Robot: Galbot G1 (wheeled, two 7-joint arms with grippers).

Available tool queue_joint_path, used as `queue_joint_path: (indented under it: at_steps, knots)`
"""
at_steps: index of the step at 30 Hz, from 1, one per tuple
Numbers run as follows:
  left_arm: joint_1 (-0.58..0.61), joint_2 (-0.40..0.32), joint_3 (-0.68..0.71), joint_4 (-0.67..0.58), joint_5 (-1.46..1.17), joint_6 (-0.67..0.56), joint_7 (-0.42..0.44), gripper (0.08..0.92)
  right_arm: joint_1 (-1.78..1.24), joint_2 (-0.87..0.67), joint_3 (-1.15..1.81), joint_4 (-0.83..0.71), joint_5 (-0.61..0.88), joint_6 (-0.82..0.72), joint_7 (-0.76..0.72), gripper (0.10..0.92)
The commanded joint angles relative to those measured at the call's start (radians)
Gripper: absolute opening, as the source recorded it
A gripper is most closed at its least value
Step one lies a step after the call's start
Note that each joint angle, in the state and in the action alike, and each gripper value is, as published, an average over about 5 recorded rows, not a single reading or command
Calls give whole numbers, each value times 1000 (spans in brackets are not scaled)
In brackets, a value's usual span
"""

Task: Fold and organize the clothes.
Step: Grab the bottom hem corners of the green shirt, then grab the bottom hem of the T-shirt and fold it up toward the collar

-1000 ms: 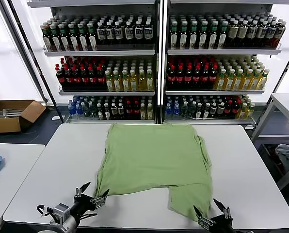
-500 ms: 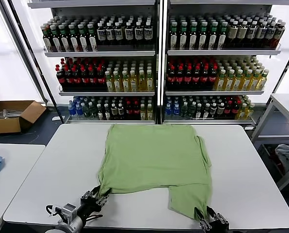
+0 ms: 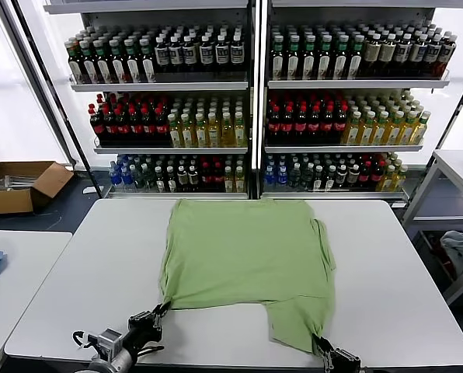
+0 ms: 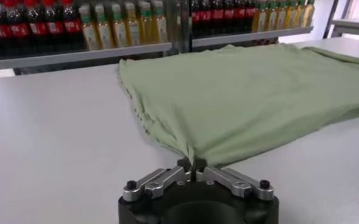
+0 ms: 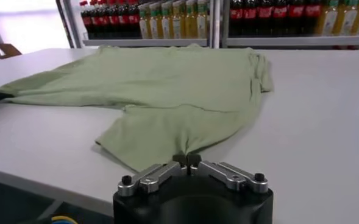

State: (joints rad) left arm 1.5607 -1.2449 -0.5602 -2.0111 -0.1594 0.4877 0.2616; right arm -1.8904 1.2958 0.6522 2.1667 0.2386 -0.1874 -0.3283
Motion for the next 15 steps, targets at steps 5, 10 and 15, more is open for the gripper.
queue_joint_path:
  at_steps: [5, 10, 15]
  knots:
    - [110, -4, -38, -235, 11, 7, -4, 90, -94, -32, 38, 78, 116, 159, -119, 106]
    - [211, -26, -92, -323, 28, 10, -4, 90, -152, -24, 59, 103, 141, 239, -153, 106]
    - [274, -37, -125, -368, 22, 3, -2, 89, -181, -39, 52, 95, 237, 299, -174, 106]
